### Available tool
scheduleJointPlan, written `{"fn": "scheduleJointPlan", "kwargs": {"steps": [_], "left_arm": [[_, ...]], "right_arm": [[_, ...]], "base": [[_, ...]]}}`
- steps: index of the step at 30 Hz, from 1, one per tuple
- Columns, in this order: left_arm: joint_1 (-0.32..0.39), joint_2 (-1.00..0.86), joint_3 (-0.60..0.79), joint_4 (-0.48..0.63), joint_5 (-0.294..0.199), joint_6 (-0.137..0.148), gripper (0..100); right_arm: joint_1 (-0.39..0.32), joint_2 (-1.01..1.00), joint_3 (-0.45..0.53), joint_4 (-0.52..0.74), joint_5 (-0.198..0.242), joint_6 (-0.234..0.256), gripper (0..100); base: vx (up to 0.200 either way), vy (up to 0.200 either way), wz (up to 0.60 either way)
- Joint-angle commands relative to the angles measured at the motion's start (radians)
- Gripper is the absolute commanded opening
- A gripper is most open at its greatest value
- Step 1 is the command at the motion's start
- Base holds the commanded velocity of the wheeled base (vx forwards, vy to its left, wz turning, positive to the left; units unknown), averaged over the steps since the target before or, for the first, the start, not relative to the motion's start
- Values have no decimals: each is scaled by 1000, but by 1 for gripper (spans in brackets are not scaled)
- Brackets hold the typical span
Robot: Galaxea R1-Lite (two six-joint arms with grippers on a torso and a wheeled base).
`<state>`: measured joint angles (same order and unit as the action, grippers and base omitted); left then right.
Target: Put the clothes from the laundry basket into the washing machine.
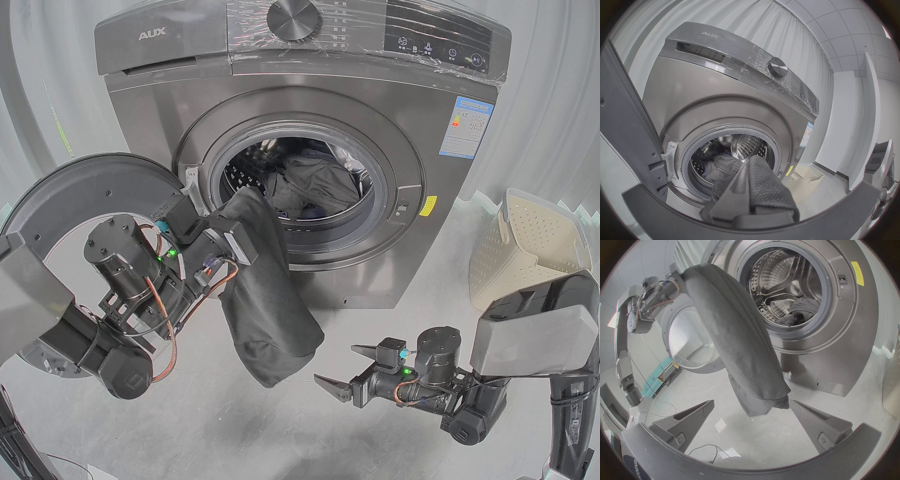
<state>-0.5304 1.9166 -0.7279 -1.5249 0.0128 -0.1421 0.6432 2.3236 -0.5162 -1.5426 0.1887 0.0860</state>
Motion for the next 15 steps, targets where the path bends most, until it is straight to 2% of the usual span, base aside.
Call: {"fn": "scheduleJointPlan", "kwargs": {"steps": [1,7,9,12,15], "left_arm": [[-5,39,-61,22,12,-1,0],[-5,47,-85,35,12,-1,0],[-5,47,-85,37,12,-1,0],[-28,27,-93,37,10,1,0],[-48,-8,-91,38,4,1,0]], "right_arm": [[42,-63,7,-1,3,-2,100],[93,-67,-82,1,-6,-2,100],[90,-66,-107,1,-8,-2,100],[56,-9,-219,1,-6,1,100],[35,25,-283,2,-6,1,100]], "base": [[0,0,0],[0,0,0],[0,0,0],[0,0,0],[0,0,0]]}}
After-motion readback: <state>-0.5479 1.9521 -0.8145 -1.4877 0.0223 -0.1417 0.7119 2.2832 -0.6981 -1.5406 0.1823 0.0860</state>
